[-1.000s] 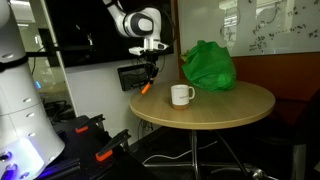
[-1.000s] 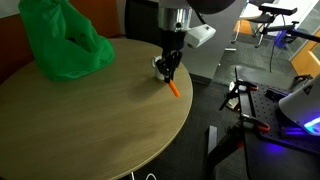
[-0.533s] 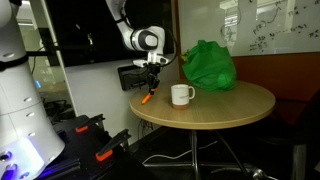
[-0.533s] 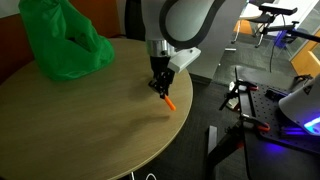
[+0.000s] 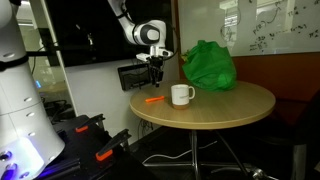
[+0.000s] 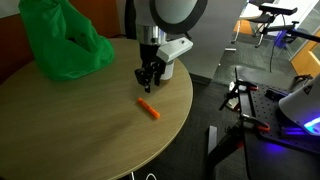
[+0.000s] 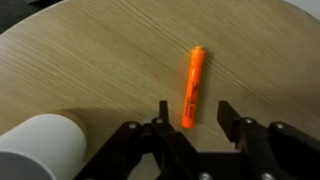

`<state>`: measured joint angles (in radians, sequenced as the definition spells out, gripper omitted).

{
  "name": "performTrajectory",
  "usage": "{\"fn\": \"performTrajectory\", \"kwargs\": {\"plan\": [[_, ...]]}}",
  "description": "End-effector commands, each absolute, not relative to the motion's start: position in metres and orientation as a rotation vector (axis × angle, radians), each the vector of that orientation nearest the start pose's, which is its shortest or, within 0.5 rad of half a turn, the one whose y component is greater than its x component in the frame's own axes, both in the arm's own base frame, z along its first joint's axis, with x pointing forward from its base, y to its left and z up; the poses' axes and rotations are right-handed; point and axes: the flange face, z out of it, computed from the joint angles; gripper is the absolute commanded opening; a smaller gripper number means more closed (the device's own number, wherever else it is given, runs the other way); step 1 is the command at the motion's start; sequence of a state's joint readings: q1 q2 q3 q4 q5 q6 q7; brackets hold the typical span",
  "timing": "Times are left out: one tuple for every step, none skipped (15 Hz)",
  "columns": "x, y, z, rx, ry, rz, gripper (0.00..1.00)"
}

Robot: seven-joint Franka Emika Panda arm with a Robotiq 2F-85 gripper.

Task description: Remove the marker from the mug and put it on the table.

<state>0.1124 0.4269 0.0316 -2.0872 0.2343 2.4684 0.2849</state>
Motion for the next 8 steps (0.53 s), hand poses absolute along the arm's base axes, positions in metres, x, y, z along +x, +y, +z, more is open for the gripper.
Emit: {"fn": "performTrajectory", "kwargs": {"plan": [[0.562, 0.071, 0.251, -2.972, 0.5, 0.017, 0.9], [0.558, 0.066, 0.264, -2.981, 0.506, 0.012, 0.97], [0.553, 0.059, 0.278, -2.984, 0.5, 0.003, 1.0], [0.549, 0.055, 0.289, -2.976, 0.493, -0.027, 1.0], [0.544, 0.05, 0.3, -2.959, 0.501, -0.047, 1.0], [0.539, 0.045, 0.308, -2.957, 0.5, -0.05, 1.0], [0.534, 0.042, 0.315, -2.954, 0.511, -0.057, 1.0], [0.531, 0.039, 0.319, -2.966, 0.523, -0.048, 1.0]]}}
